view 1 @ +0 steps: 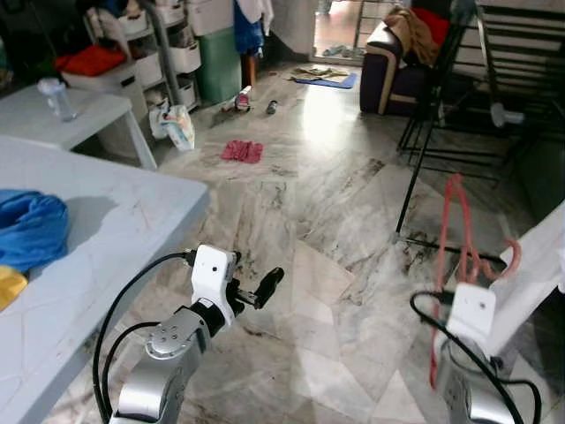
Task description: Hang hanger
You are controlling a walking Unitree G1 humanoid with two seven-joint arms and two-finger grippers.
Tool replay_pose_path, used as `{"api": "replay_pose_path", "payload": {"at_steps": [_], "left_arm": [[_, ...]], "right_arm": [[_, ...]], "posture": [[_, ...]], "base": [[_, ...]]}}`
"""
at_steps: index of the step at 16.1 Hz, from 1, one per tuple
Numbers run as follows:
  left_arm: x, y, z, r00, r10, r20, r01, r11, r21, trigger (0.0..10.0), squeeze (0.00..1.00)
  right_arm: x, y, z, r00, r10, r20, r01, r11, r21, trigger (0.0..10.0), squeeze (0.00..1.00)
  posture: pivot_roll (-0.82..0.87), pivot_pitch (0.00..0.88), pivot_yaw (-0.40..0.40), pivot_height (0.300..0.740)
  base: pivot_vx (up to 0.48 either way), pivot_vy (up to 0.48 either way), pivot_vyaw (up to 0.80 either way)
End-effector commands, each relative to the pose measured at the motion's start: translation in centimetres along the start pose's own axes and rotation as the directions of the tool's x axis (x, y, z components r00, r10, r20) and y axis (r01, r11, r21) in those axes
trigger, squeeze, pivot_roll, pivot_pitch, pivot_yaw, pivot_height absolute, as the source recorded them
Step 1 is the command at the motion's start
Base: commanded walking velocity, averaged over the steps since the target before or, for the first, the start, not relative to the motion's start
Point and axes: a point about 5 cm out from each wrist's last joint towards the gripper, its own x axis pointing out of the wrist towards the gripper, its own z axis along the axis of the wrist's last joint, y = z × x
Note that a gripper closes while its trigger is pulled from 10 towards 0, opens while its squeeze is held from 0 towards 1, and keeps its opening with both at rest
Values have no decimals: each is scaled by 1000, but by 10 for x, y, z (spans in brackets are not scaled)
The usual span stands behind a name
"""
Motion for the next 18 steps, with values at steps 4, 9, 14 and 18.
{"api": "replay_pose_path", "payload": {"at_steps": [4,9,14,18], "left_arm": [[11,1,2,1000,-20,14,21,1000,-15,10000,0],[19,-10,-2,999,-7,34,9,998,-54,10000,0],[18,-5,-3,999,-1,34,2,999,-35,10000,0],[21,-4,-6,999,28,25,-27,999,-35,10000,0]], "right_arm": [[-8,-5,4,1000,-9,19,9,1000,-13,10000,0],[-1,-15,11,1000,-19,20,19,999,-26,10000,0],[-4,-2,7,999,43,9,-43,999,-19,10000,0],[-4,13,4,979,198,-48,-200,979,-30,10000,0]], "posture": [[-79,0,28,740],[-71,0,5,740],[-58,0,5,740],[-65,0,1,740]], "base": [[124,0,-800],[269,0,-800],[290,0,-793],[310,0,0]]}}
